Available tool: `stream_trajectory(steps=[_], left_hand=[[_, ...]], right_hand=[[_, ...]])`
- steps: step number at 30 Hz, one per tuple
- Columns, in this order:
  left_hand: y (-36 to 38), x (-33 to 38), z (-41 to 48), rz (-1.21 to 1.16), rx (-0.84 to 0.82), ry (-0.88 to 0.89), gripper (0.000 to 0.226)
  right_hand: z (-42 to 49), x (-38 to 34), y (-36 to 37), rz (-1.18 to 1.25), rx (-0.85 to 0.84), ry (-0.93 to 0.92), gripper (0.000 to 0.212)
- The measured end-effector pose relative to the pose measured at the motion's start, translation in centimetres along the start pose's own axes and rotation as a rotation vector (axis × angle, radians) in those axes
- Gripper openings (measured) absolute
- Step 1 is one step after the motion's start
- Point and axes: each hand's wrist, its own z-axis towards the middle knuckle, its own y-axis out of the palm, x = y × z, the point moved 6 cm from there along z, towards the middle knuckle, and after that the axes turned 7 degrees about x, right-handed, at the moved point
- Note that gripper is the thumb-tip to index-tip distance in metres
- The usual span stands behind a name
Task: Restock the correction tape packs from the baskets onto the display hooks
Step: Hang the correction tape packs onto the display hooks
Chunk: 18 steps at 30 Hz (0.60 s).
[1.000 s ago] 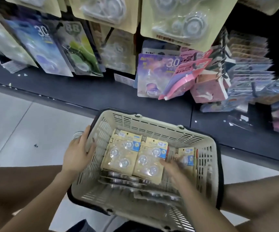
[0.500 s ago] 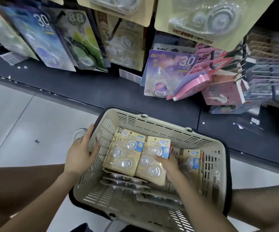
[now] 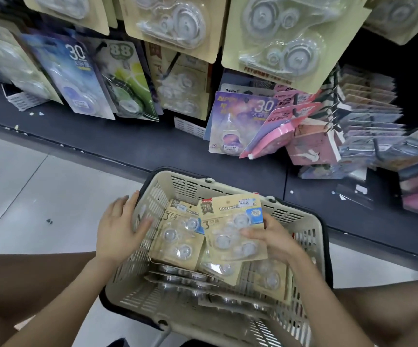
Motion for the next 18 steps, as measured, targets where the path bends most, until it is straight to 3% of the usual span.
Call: stream_trajectory(steps=[2, 3, 5, 7, 9, 12, 16, 18], left_hand=[[-1.2, 2.0, 0.4, -0.128, 0.044, -0.059, 0.084], [-1.7, 3.2, 0.5, -0.29, 0.021, -0.135, 0.084], [-2.0, 5.7, 0.6, -0.711, -0.119, -0.304, 0.086], [-1.7, 7.6, 0.4, -0.962, -0.254, -0.396, 0.079], [-1.7, 7.6, 0.5, -0.985, -0.235, -0.428, 0.058], [-2.0, 5.6, 1.0, -0.931, -0.137, -0.535, 0.044], [-3.6, 2.9, 2.5, -0.755, 0.023, -0.527, 0.046], [-4.5, 1.9, 3.2, -0.692, 0.068, -0.518, 0.049]], right_hand=[[0.1, -1.2, 2.2, 0.149, -0.027, -0.027, 0.093], [0.1, -1.7, 3.6, 0.222, -0.045, -0.026, 0.084], [0.0, -2.3, 6.6, 0.36, -0.094, 0.022, 0.062], [0.0, -2.3, 9.8, 0.432, -0.175, 0.064, 0.07], [-0.1, -2.5, 12.2, 0.438, -0.244, 0.082, 0.079], [0.6, -2.2, 13.1, 0.402, -0.228, 0.089, 0.064], [3.1, 1.6, 10.6, 0.23, 0.144, 0.192, 0.041], [4.0, 4.2, 9.7, 0.08, 0.265, 0.272, 0.05]])
